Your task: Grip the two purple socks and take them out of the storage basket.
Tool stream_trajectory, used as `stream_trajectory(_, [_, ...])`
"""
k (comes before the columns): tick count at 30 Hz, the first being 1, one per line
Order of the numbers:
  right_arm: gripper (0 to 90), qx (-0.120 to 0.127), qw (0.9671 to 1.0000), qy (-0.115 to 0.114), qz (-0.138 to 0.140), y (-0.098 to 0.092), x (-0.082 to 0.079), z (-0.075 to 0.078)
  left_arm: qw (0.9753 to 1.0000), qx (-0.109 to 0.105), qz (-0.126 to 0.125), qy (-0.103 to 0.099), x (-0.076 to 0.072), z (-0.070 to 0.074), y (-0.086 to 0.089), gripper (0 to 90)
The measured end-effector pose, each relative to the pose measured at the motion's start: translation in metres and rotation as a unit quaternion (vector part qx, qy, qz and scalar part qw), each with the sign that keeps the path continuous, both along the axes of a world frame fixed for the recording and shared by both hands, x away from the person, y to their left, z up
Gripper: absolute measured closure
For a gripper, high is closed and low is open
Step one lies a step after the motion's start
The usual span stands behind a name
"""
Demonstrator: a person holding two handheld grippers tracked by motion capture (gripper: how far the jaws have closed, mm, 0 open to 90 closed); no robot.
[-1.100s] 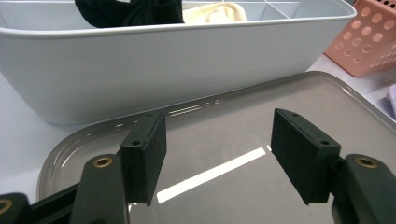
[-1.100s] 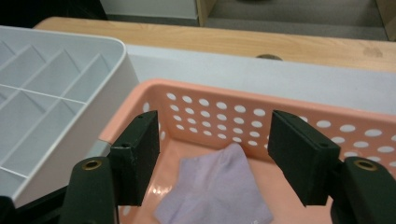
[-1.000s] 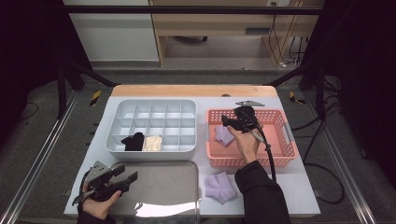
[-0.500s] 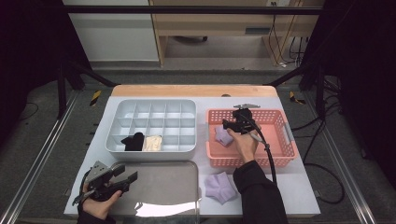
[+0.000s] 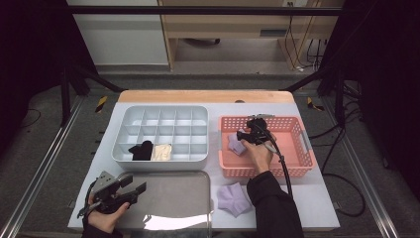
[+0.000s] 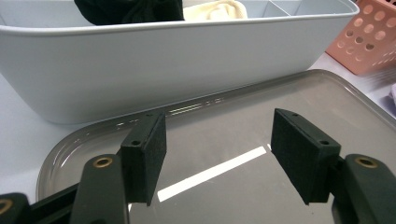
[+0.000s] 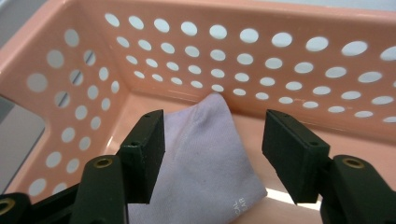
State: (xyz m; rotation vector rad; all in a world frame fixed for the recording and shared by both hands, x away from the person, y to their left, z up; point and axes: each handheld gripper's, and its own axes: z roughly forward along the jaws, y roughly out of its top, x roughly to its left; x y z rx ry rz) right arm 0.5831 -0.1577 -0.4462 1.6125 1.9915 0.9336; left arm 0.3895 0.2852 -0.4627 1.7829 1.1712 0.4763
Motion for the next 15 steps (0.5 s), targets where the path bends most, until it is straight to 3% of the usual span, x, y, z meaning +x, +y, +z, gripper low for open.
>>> stream_trajectory(12, [41.0, -0.015, 0.9998, 0.011, -0.004, -0.0014, 0.0027, -0.0047, 1.0000, -0.001, 0.000, 0.000, 0.0005, -0.0005, -0.0002, 35.3])
stream_trajectory(15, [42.6, -0.015, 0.9996, 0.023, -0.003, -0.0017, 0.0037, -0.0064, 1.0000, -0.002, 0.000, 0.000, 0.0005, -0.0004, -0.0001, 35.3])
